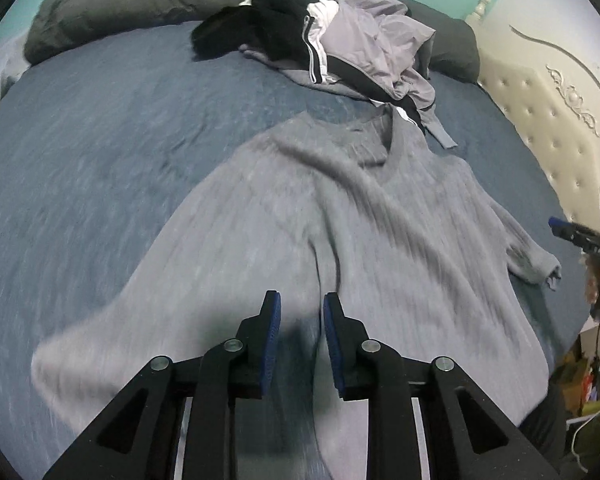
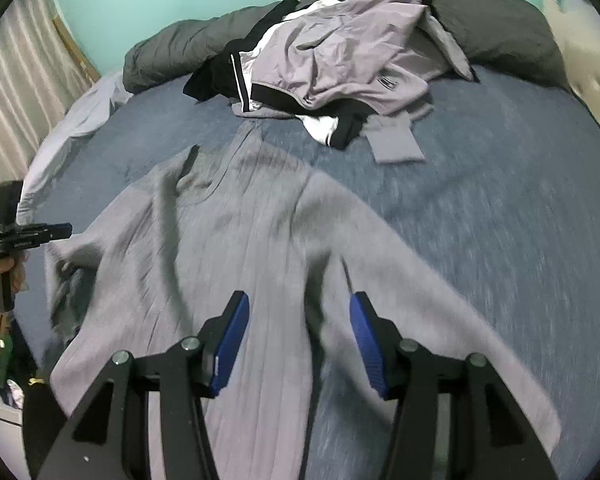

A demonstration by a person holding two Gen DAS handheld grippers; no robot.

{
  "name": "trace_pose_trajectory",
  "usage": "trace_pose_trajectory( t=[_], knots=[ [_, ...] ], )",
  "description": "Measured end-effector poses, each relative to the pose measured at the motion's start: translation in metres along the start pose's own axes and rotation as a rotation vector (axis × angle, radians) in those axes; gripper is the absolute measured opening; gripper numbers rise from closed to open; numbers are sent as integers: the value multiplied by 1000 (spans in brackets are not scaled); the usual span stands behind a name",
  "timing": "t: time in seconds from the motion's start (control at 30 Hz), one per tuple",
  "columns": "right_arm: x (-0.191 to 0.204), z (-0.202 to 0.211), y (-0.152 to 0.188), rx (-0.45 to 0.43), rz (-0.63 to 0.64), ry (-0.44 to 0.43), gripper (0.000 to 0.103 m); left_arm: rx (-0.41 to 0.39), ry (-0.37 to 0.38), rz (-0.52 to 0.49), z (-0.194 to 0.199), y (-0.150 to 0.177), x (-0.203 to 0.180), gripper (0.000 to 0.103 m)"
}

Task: Fold clothes

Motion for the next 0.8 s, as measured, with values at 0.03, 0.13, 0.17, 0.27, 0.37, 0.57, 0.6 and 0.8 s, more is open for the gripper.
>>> trace_pose_trajectory(
  t=[0.03,0.13,0.17,0.27,0.37,0.57,0.6,0.8],
  knots=[
    [1,-10,-10,1,10,1,53,4,-4,-14,-11,-9,0,34],
    [3,-38,-36,7,34,-5,53,16,-18,-56,-37,-33,1,34],
    [4,-47,-45,4,40,-6,54,18,-18,-63,-45,-40,2,34],
    [4,-73,-67,6,45,-8,56,23,-20,-66,-68,-63,12,34],
    [3,-97,-84,16,43,-9,57,26,-22,-59,-87,-82,22,34],
    [-2,-139,-112,55,79,16,57,36,-24,-45,-117,-113,41,34],
    [-3,-144,-115,59,82,14,57,41,-22,-46,-121,-114,42,34],
    [4,-175,-130,94,142,14,57,72,-7,-58,-144,-117,47,35]
  ],
)
Point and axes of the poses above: each gripper's, at about its wrist camera, not at the fingertips, and z roughly against the way its jaws point, x to its left, y to its underside, the point moved 9 cm from there along -z, roughly the way its jaws point, and after that the axes turned 2 degrees about z, right-handed, at the moved point
